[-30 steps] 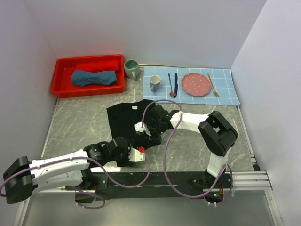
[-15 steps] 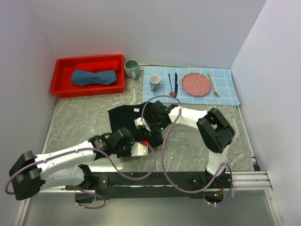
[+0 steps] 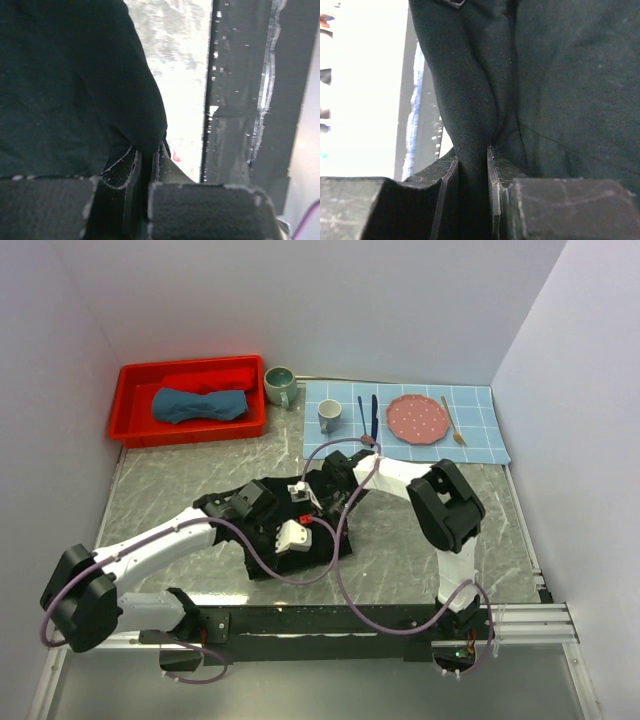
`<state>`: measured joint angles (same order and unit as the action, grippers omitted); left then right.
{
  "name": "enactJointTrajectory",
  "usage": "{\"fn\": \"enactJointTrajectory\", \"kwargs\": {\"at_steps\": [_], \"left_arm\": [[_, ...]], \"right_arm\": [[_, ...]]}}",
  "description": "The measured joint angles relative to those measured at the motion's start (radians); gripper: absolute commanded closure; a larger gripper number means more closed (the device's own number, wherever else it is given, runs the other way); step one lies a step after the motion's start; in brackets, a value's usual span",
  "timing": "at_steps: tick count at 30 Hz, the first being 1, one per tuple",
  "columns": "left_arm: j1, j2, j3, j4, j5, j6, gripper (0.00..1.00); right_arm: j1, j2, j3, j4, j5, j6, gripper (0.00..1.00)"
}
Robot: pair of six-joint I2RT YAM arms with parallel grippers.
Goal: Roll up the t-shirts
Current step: Roll the T-shirt to the center of the board.
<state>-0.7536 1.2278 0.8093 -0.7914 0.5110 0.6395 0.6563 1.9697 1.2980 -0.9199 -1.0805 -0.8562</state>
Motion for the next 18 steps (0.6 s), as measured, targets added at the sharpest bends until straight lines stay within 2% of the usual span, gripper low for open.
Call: {"fn": "enactJointTrajectory", "kwargs": {"at_steps": [9,14,18], "left_arm": [[0.069,0.191,0.069,-0.051,0.087,0.048,0.99],[0.085,0.319,0.121,-0.059,0.094,0.041,0.99],[0.09,0.403,0.153,-0.053,0.09,0.0,0.99]], "right_arm": [[-0.013,0.19,0.129,-0.211,-0.04,-0.072,0.86],[-0.04,0.235,0.153,-0.258,-0.051,-0.064,0.86],[-0.06,0.262,0.161,-0.253,-0.051,0.009,0.86]]}}
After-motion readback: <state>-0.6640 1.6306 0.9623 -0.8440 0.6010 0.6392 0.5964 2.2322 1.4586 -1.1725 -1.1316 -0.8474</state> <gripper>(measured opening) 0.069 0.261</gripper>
